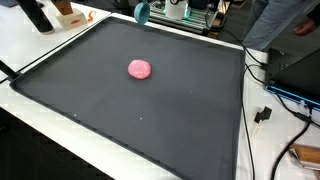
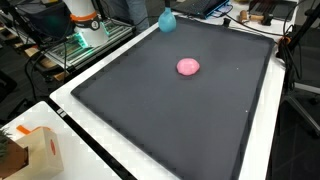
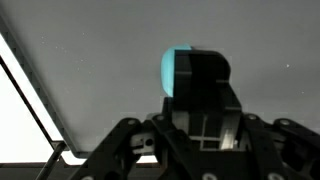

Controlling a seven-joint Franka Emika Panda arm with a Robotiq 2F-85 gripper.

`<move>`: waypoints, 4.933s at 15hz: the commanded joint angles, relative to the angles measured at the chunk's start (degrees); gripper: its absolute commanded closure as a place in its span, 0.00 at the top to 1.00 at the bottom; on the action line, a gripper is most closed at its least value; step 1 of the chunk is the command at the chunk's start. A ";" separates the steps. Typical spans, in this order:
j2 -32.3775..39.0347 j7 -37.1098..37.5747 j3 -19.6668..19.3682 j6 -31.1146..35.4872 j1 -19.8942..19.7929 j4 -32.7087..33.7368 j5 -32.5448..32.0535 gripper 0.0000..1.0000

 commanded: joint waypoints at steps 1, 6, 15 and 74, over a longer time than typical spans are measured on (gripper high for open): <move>0.02 0.17 -0.61 -0.18 0.63 0.11 -0.28 0.50; 0.02 0.17 -0.61 -0.18 0.63 0.11 -0.28 0.50; 0.02 0.17 -0.61 -0.18 0.63 0.11 -0.28 0.50; 45.96 -73.31 -16.77 -26.05 -12.10 30.89 66.19 0.25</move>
